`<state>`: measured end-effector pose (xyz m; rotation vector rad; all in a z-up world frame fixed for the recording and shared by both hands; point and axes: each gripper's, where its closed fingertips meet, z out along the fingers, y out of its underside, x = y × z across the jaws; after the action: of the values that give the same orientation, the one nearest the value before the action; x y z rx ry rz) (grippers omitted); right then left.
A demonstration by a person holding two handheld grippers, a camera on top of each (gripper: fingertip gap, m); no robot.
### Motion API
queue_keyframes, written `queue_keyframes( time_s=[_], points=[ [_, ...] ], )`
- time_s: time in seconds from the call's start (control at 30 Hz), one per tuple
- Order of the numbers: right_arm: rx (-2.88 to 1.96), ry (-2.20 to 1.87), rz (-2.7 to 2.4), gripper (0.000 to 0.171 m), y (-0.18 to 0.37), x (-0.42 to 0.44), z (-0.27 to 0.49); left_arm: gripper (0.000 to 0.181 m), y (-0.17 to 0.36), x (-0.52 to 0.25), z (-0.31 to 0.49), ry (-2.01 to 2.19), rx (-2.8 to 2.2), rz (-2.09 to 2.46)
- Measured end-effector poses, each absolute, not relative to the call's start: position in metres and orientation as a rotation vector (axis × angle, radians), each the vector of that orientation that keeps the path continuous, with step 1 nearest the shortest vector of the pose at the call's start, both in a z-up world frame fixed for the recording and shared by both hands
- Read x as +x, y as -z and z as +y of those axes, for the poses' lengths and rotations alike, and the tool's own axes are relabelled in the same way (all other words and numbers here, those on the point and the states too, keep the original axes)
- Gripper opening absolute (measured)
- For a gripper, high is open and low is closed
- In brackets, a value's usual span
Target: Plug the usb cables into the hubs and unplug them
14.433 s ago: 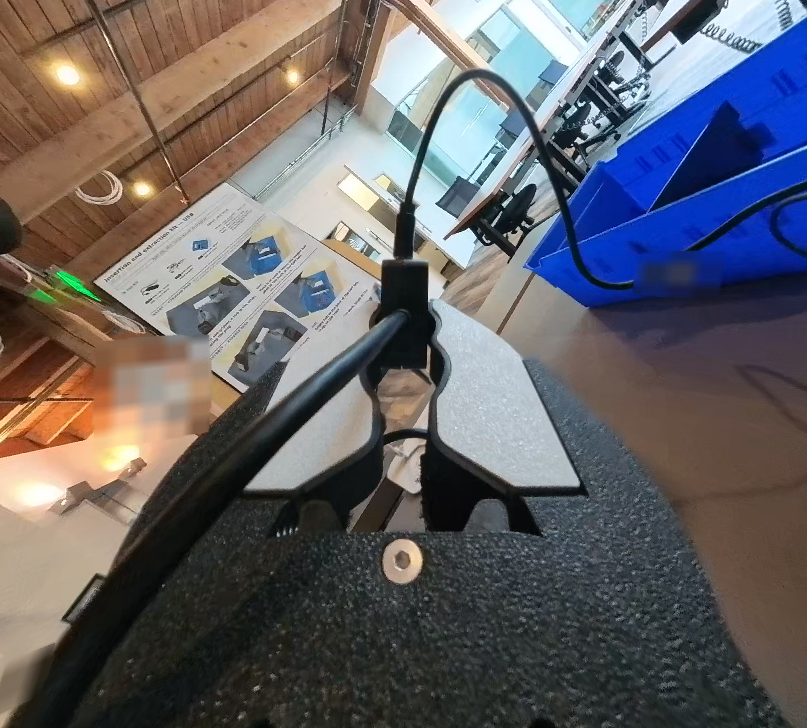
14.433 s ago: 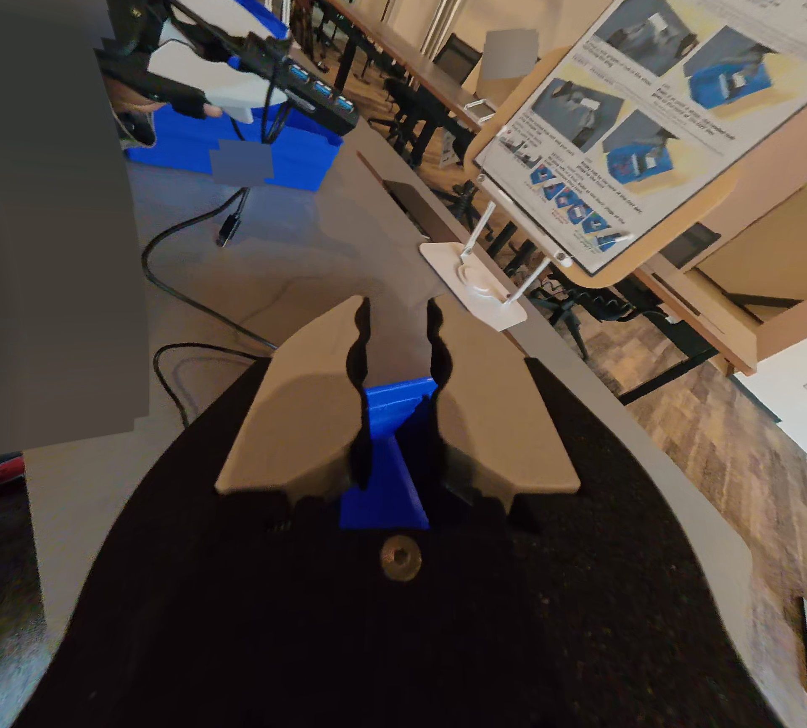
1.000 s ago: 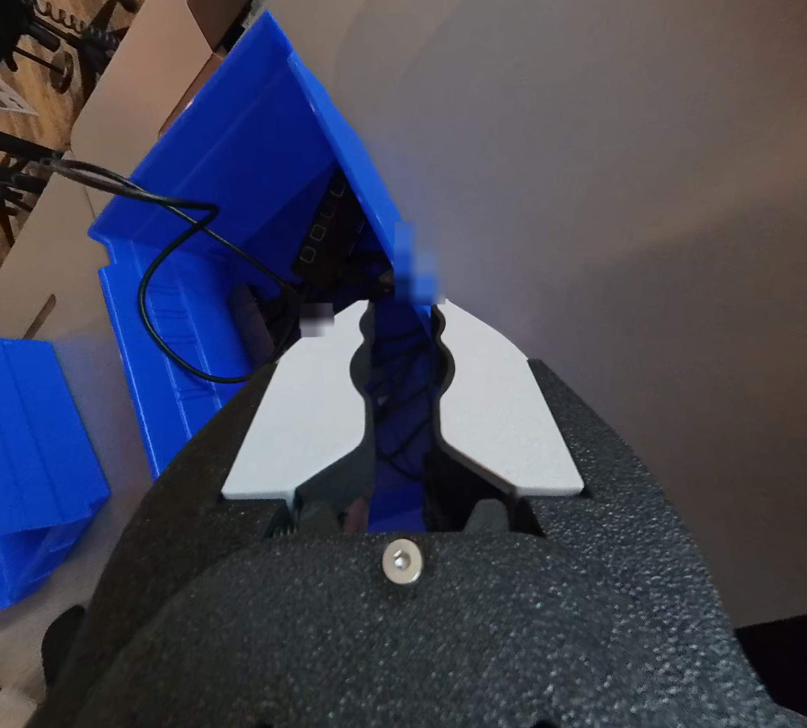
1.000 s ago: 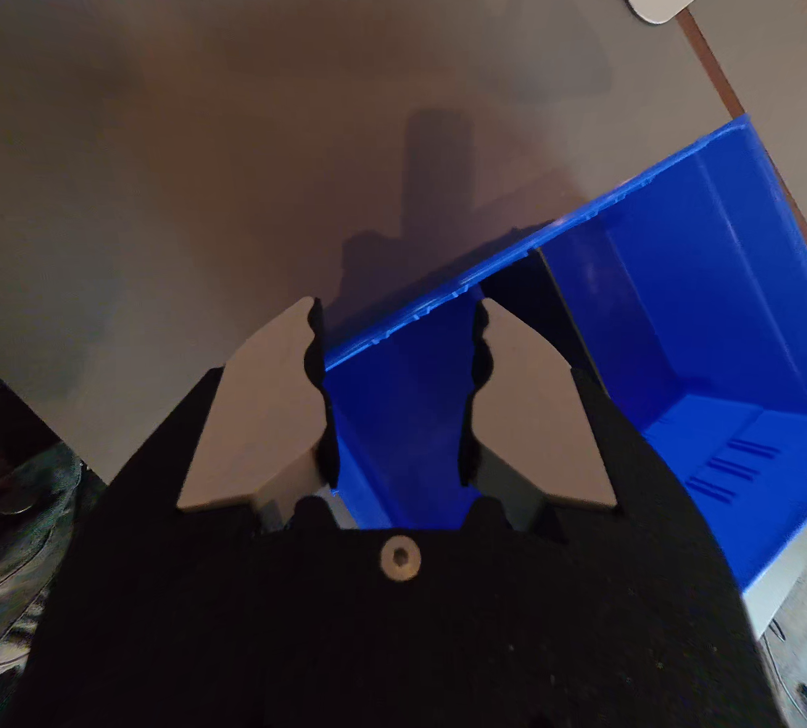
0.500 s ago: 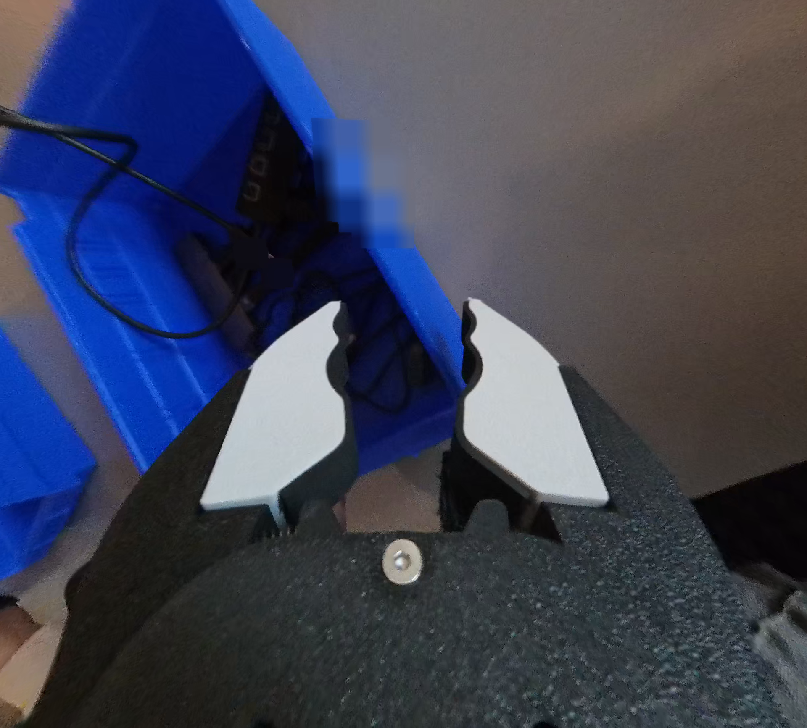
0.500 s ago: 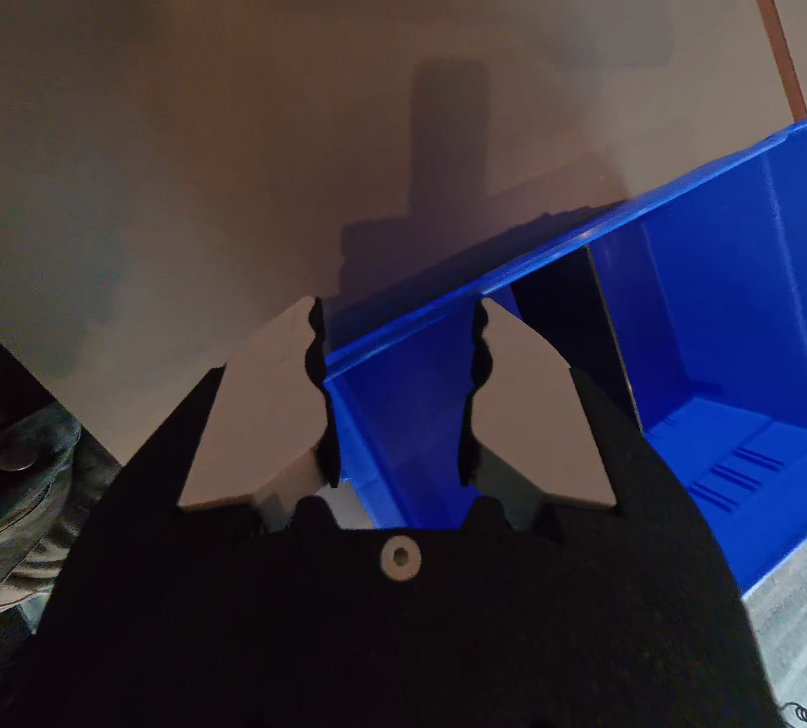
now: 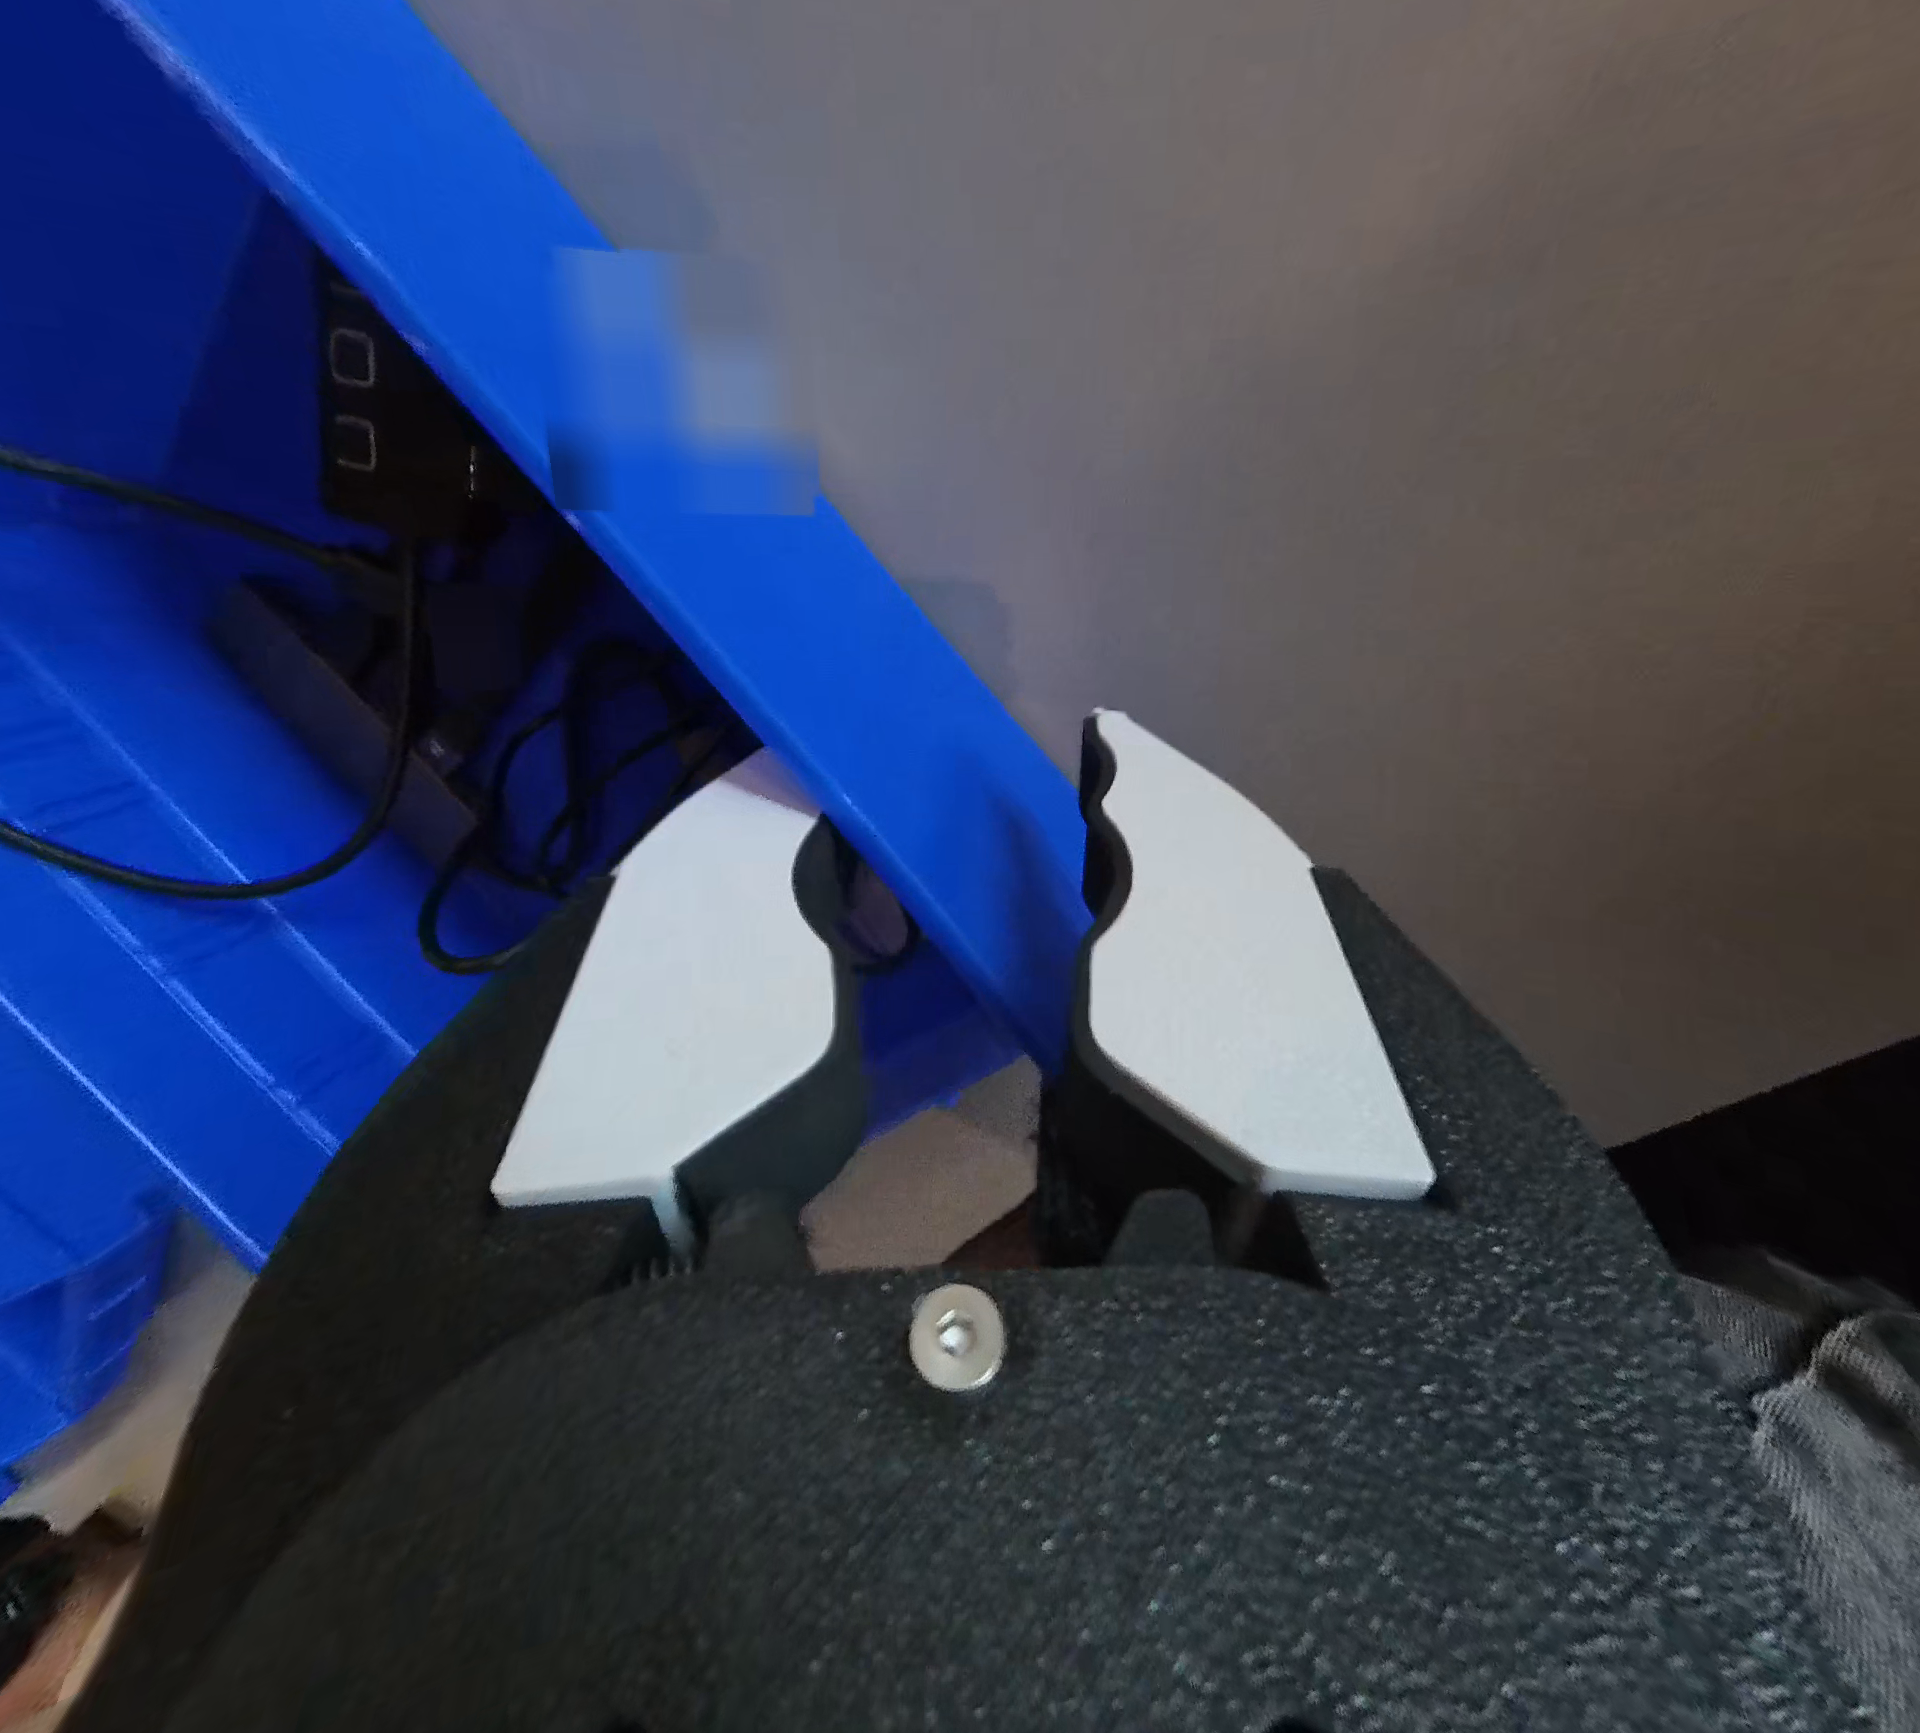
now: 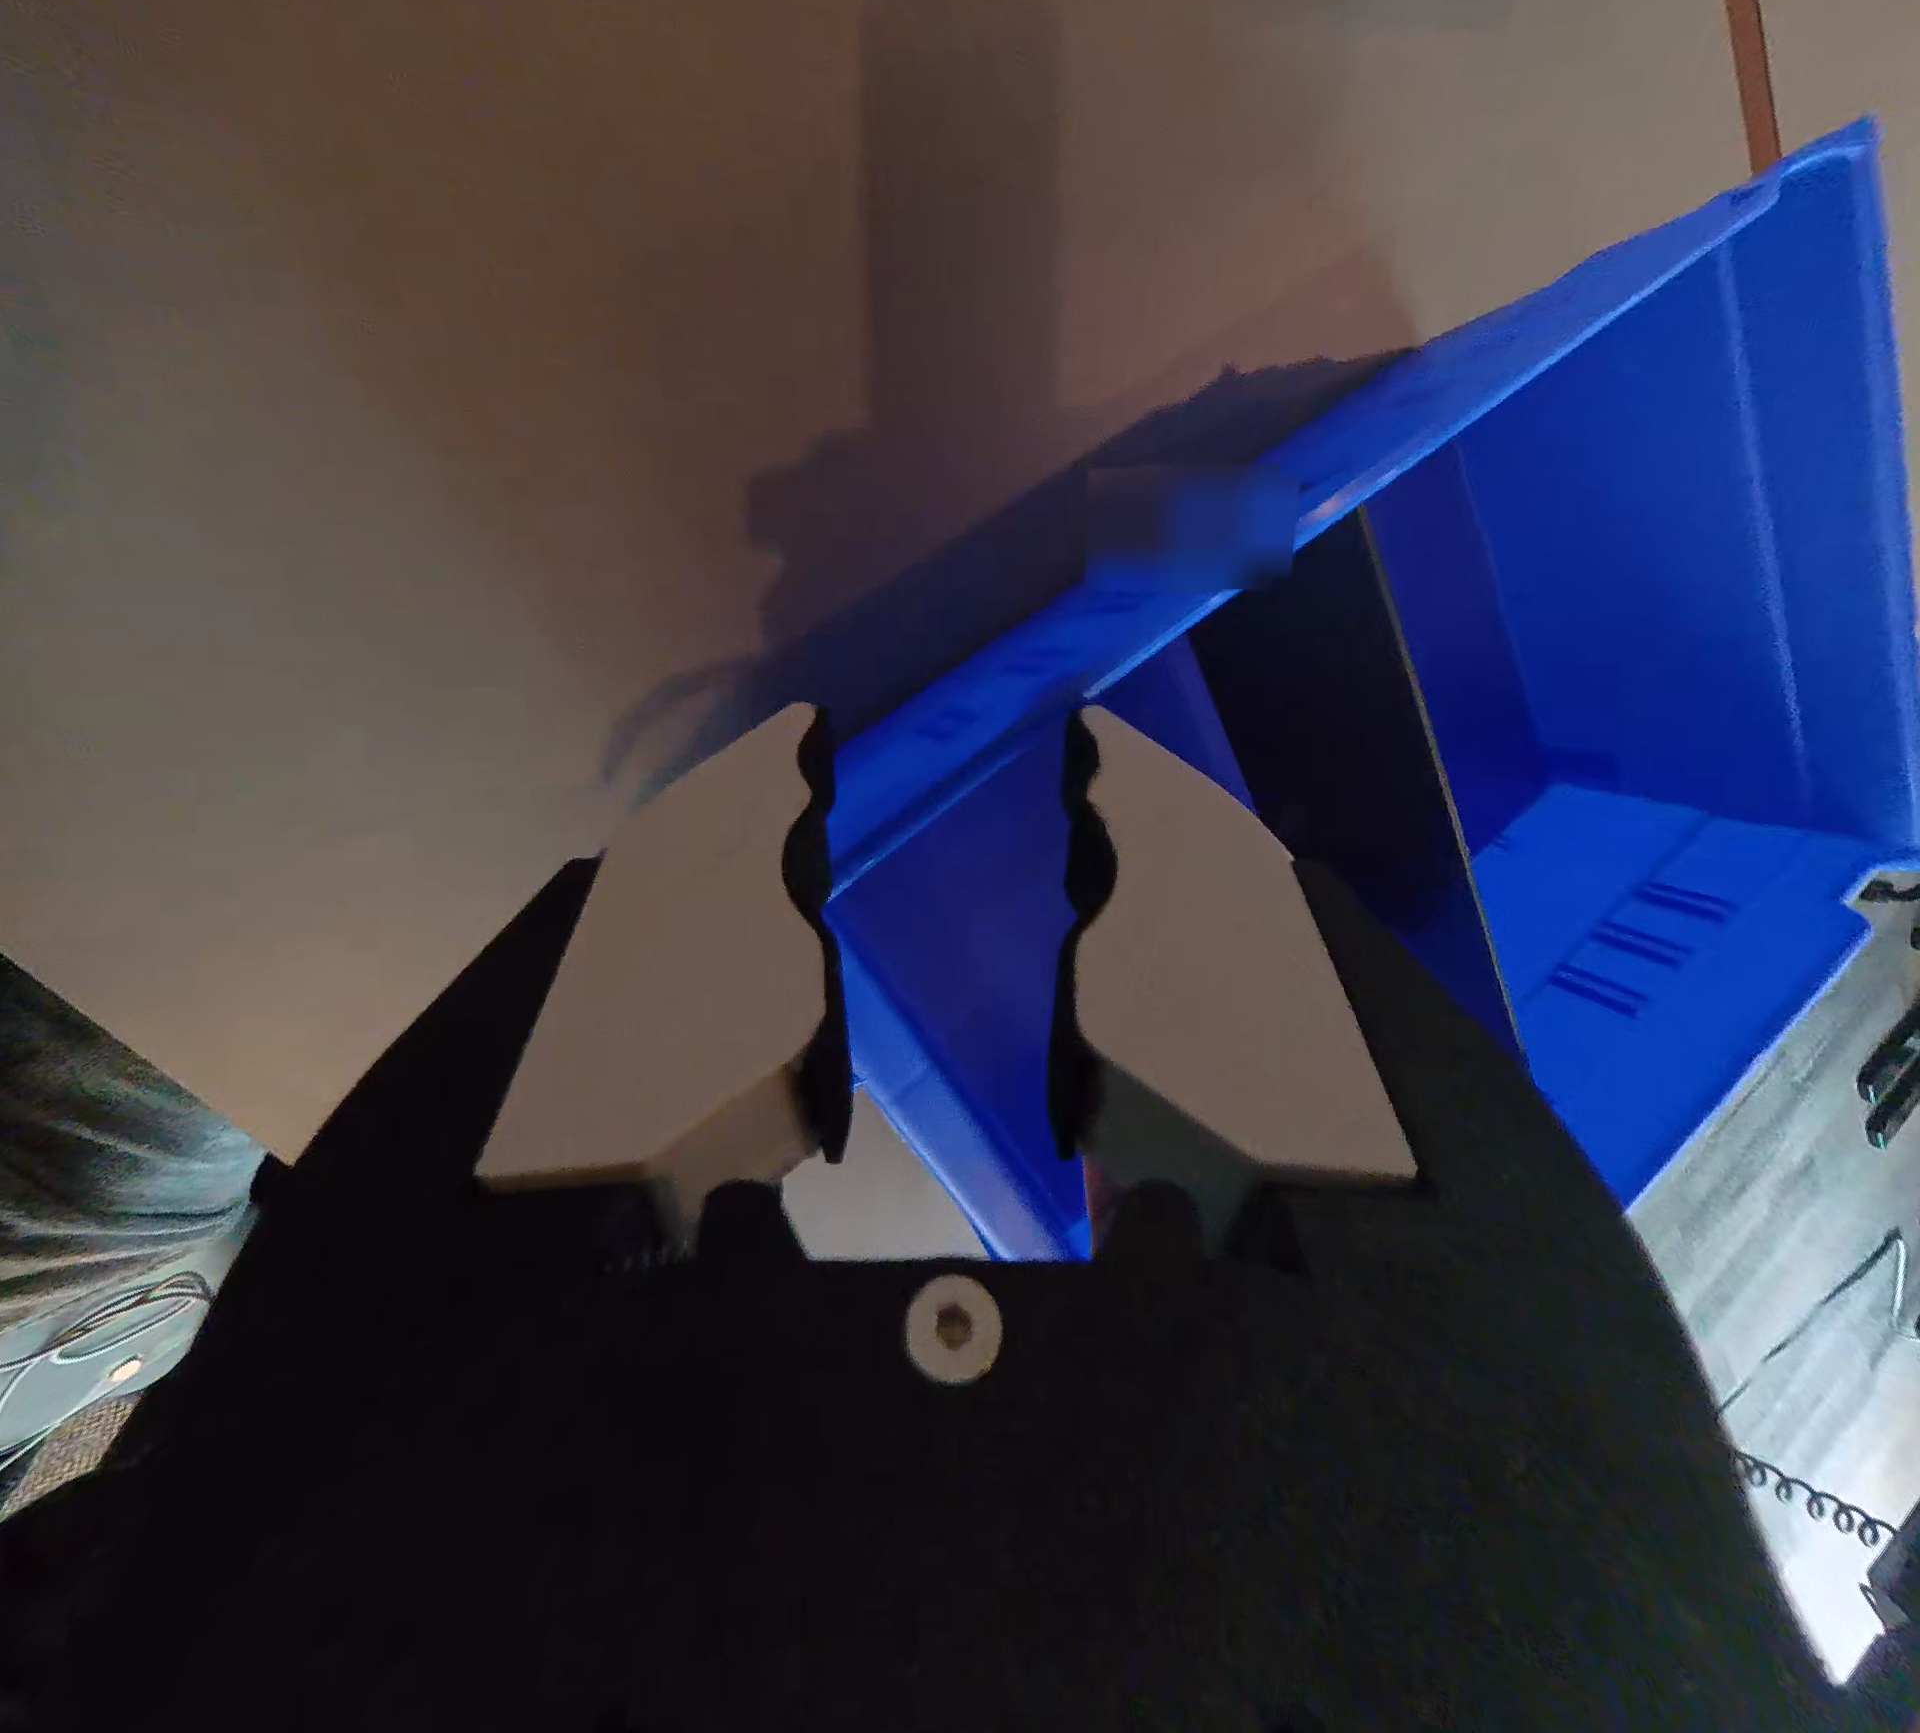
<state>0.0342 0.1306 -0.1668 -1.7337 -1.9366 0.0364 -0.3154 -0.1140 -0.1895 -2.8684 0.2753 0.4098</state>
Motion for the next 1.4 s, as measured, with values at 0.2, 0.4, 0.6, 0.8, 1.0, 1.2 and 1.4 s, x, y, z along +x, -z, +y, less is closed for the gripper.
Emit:
queue_keyframes(
  time_s=[0.2, 0.4, 0.6, 0.8, 1.0, 1.2, 1.4],
  points=[
    [-1.720, -0.039, -1.953, 0.042, 0.167, 0.035, 0.130, 0.048, 0.188, -0.307, -0.103, -0.418, -2.840, 0.334],
    [-1.699, -0.080, -1.951, 0.047, 0.161, 0.037, 0.129, 0.043, 0.166, -0.307, -0.101, -0.469, -2.717, 0.350],
    [-1.626, -0.155, -1.788, 0.059, 0.125, 0.042, 0.138, 0.032, 0.122, -0.303, -0.100, -0.558, -2.469, 0.370],
    [-1.427, -0.267, -1.537, 0.062, 0.067, 0.039, 0.149, 0.041, 0.050, -0.310, -0.090, -0.780, -2.028, 0.426],
    [-1.263, -0.332, -1.425, 0.060, 0.031, 0.041, 0.144, 0.032, -0.026, -0.327, -0.101, -0.782, -1.563, 0.178],
    [-1.194, -0.372, -1.375, 0.057, 0.018, 0.038, 0.140, 0.024, -0.065, -0.328, -0.128, -0.699, -1.292, 0.077],
    [-1.162, -0.396, -1.335, 0.055, 0.011, 0.036, 0.139, 0.021, -0.078, -0.333, -0.140, -0.694, -1.190, 0.017]
  ],
)
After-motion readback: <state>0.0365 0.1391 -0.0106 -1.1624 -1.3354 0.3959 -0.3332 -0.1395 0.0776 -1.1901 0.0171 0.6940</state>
